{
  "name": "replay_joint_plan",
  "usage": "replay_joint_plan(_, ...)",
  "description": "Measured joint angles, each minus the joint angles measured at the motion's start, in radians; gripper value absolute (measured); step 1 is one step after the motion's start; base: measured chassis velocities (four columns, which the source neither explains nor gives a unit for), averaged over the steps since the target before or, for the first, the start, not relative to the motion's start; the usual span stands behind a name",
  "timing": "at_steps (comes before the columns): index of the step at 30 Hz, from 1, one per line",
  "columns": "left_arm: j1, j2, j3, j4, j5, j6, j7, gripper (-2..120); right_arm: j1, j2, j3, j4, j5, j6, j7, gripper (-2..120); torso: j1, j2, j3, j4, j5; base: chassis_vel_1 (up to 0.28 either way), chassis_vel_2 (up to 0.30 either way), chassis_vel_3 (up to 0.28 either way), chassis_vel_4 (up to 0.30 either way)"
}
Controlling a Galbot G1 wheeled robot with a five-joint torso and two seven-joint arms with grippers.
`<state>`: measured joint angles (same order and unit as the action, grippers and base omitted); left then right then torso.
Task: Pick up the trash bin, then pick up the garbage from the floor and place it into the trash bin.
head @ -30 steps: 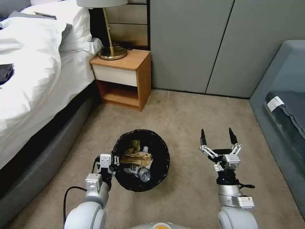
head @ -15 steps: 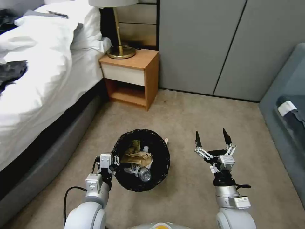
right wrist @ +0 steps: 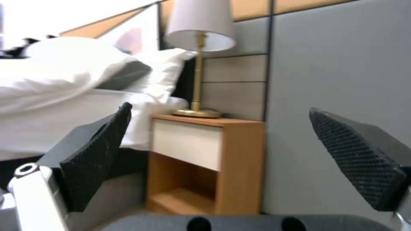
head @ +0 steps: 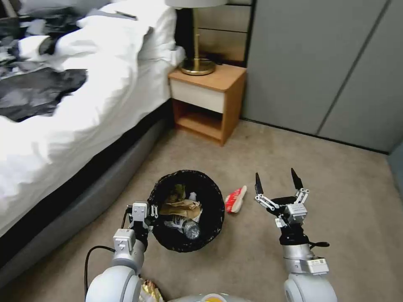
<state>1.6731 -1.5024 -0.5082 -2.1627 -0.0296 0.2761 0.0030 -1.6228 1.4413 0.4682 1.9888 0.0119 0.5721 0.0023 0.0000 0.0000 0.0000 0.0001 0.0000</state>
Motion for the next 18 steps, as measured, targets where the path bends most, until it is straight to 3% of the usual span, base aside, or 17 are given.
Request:
replay_joint_plan(12,0.000,-0.001,0.001,0.001,0.000,-0.003,0.000,0,0.003,-0.003,0.002,0.008,-0.001,-0.022,0.000,100,0.000,0.000,0.000,-0.0003,0.0000,0.086,0.087,0.086,0.078)
replay_joint_plan(15,0.000,-0.001,0.003,0.001,0.000,-0.003,0.000,0,0.016,-0.009,0.001,0.013,0.001,-0.074,0.017,100,0.000,0.000,0.000,-0.0005,-0.0001,0.000,0.000,0.000,0.000)
replay_joint_plan(18,0.003,-0.001,0.002,0.001,0.001,-0.003,0.000,0,0.052,-0.024,0.003,0.020,0.025,-0.226,0.072,100,0.000,0.000,0.000,-0.0002,0.0000,0.000,0.000,0.000,0.000)
